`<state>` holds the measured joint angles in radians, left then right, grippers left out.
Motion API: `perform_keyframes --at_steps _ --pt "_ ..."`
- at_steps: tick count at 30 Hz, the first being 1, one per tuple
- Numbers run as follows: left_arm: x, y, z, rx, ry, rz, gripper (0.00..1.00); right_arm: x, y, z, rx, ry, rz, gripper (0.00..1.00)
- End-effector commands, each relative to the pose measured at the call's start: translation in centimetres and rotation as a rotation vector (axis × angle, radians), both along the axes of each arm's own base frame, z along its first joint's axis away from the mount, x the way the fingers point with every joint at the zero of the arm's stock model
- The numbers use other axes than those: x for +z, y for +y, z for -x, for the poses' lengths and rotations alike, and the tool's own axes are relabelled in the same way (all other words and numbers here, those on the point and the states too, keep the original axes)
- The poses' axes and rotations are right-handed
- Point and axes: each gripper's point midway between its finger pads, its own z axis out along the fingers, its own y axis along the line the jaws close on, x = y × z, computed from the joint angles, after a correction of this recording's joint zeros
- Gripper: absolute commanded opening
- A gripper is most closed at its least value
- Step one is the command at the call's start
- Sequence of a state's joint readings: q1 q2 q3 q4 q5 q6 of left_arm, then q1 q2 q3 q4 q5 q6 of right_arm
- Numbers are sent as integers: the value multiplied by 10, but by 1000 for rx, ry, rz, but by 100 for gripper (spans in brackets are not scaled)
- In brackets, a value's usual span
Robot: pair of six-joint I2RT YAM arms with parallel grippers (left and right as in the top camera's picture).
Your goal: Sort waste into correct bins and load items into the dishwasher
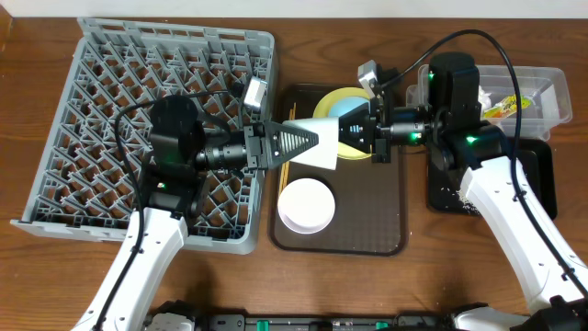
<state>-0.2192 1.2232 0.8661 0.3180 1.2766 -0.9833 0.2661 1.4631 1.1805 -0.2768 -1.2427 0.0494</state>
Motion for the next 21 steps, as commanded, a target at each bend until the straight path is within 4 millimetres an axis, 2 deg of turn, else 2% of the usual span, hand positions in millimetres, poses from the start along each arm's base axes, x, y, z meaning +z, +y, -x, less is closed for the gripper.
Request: perform_keyframes --at_steps 1,7,9,11,12,13,14,16,19,21 --pt "8 -1 1 -2 -30 5 61 1 -3 -3 -13 -10 1 1" --pt "8 -1 1 -2 -49 2 54 0 -4 -4 -20 -8 6 6" --pt "6 0 0 -2 -132 -12 47 -2 -4 -5 -29 -2 14 18" --pt "3 2 -3 11 -178 -30 40 -4 -5 -5 -34 16 22 23" --pt "-1 5 -6 26 -209 -46 36 -12 -7 -7 -65 50 53 24" --pt "-8 11 -14 71 -198 -73 30 -19 -8 -9 -92 74 80 24" --pt "-22 24 -27 146 -191 -128 25 -35 -14 -14 -159 124 149 24" --pt "-42 40 -41 239 -172 -211 19 -50 -21 -18 -208 142 218 25" --pt "-97 89 -64 449 -100 -477 6 -72 -37 -26 -304 175 327 29" --pt "-111 113 -65 515 -71 -569 6 -80 -49 -31 -358 191 372 29"
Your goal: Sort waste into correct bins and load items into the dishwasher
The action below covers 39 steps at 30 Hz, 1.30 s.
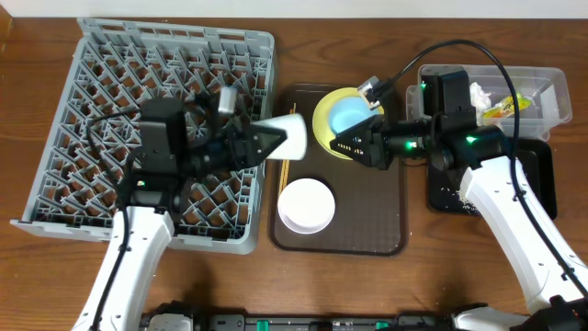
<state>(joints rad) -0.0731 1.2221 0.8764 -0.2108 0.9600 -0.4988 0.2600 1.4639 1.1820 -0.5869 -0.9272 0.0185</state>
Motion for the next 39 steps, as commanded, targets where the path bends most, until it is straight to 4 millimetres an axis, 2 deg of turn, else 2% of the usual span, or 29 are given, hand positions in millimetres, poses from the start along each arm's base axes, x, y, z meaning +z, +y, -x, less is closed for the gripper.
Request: perform_keyframes --at_steps 1,2,4,6,9,12,17,20,22,27,32,39 --pt "-25 60 -21 194 -81 -279 6 -19 -31 -21 -136 -12 133 29" --pt "-26 72 -21 231 -70 -303 6 -23 -35 -21 -154 0 154 29" --pt "-23 115 -18 366 -16 -403 6 -35 -46 -21 -192 27 222 29" --pt "-20 137 -14 433 18 -463 6 -39 -50 -20 -198 31 251 30" --pt "-25 197 5 633 168 -651 6 -52 -63 -18 -240 59 336 32" --pt "-41 219 24 694 281 -752 6 -58 -69 -16 -257 78 377 33" --pt "-72 225 42 662 443 -816 6 -60 -70 -13 -256 90 383 34" --pt "-98 225 41 621 539 -823 6 -60 -70 -13 -256 92 384 34" --pt "-107 222 36 602 560 -805 6 -60 -70 -13 -256 93 384 34" --pt "-112 219 26 590 550 -778 6 -60 -70 -13 -256 93 384 34" --pt "-111 219 27 591 549 -777 6 -60 -70 -13 -256 92 384 34" --pt "-115 191 50 485 652 -670 6 -60 -70 -13 -255 92 384 34"
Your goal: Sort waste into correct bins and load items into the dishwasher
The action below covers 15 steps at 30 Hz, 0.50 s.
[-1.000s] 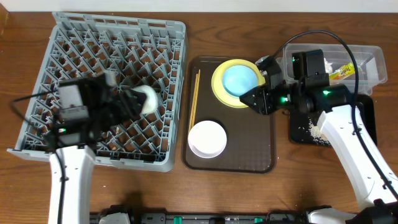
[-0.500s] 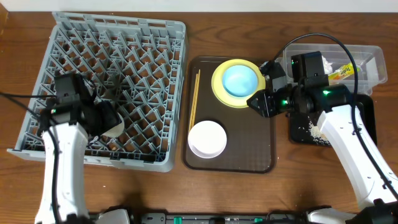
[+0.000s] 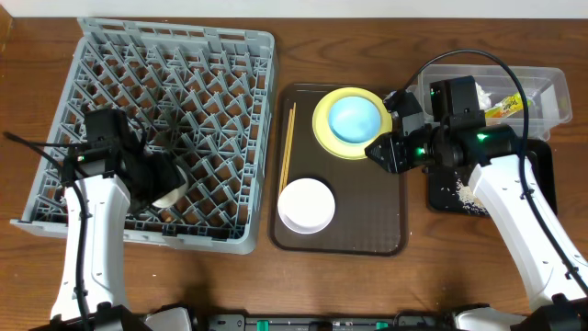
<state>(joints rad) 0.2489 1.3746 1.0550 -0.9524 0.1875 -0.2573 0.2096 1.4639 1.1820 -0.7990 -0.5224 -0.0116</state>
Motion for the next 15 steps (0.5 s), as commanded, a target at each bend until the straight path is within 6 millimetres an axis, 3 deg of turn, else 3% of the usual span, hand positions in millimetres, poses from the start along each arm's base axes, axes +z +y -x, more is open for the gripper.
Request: perform_keyframes --at_steps 1,4,7,9,10,12,14,15 --pt "-2 -14 7 -20 28 79 6 1 -2 0 5 -10 2 34" --pt "-2 -14 8 -20 33 82 7 1 -2 0 5 -10 2 34" --pt "-2 -12 4 -21 17 73 22 1 -2 0 5 -7 2 34" --pt "-3 -11 3 -19 17 63 26 1 -2 0 5 -5 3 34" --pt "-3 -10 4 -18 19 58 42 1 -2 0 5 -5 3 34" --pt "-3 -9 4 -17 19 53 61 1 -2 0 5 -5 3 34" --pt "-3 -8 3 -16 19 45 73 1 -2 0 5 -5 3 34" --pt "-3 -7 4 -14 21 39 74 1 -2 0 5 -5 3 34"
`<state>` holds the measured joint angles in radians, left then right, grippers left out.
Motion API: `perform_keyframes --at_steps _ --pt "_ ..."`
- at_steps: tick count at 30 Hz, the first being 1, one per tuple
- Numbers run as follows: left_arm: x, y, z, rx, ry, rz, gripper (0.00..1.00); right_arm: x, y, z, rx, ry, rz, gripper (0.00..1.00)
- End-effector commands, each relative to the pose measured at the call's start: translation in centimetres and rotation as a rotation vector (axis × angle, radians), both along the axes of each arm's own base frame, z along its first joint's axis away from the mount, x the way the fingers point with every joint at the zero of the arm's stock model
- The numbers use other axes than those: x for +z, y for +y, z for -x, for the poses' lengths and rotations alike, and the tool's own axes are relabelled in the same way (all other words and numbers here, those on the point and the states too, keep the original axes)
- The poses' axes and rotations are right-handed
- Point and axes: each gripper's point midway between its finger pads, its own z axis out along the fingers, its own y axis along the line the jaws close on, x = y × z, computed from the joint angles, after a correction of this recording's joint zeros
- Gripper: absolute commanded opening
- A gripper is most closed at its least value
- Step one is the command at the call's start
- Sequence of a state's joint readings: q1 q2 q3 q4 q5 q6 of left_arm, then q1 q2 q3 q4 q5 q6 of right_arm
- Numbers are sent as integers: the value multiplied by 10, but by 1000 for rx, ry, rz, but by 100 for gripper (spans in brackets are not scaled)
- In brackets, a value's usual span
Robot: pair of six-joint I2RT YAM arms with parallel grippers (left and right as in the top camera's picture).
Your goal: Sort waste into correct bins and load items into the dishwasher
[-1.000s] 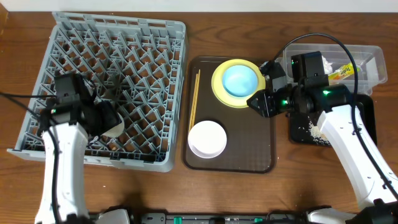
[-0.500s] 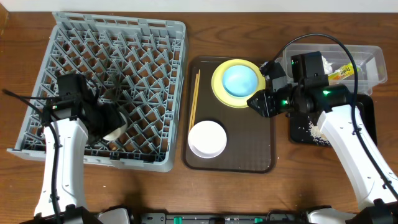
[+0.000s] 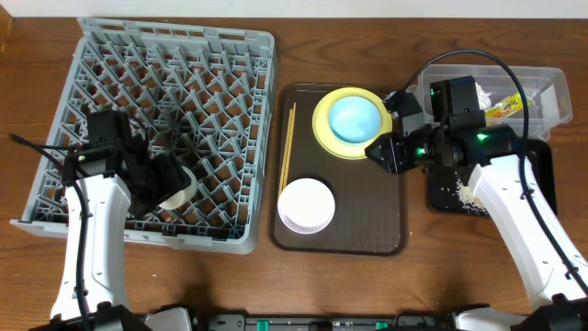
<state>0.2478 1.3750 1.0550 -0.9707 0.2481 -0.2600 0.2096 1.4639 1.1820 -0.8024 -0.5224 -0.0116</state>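
Observation:
My left gripper (image 3: 168,182) is down in the near left part of the grey dish rack (image 3: 230,55), shut on a white cup (image 3: 181,195) that lies tilted among the pegs. On the brown tray (image 3: 386,230) are a yellow plate (image 3: 323,133) with a blue bowl (image 3: 354,117) in it, a white bowl (image 3: 306,204) and a pair of chopsticks (image 3: 288,152). My right gripper (image 3: 378,152) hovers at the plate's right rim, holding nothing that I can see. Its jaws are foreshortened, so their gap does not show.
A clear plastic bin (image 3: 542,87) with wrappers stands at the back right. In front of it, under my right arm, is a black bin (image 3: 537,179) with white crumbs. Bare wooden table runs along the front edge.
The white cup has shifted slightly right and lies more exposed between the rack's pegs, with my left gripper still on it. The right arm has not moved.
My left gripper first held the white cup over the tray's left edge, with the right gripper beside the blue bowl. Then the cup was at the rack's right side. Later it was low in the rack's near left part, where it is now. The right gripper drew back to the plate's right rim.

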Motion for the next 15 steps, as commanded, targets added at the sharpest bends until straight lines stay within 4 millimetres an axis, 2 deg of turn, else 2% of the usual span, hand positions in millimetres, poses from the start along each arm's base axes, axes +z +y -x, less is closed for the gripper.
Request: perform_keyframes --at_steps 1,4,10,13,15 --pt "-4 5 2 -4 17 -24 78 1 -2 0 5 -8 2 34" --pt "-4 5 0 -4 10 -25 85 1 -2 0 5 -9 2 34" --pt "2 7 -8 -3 -29 -35 87 1 -2 0 5 -8 2 34" --pt "22 7 -15 -9 -97 -51 85 1 -2 0 5 -9 3 34" --pt "43 -3 -18 -45 -174 -67 85 1 -3 -1 2 -9 8 34"
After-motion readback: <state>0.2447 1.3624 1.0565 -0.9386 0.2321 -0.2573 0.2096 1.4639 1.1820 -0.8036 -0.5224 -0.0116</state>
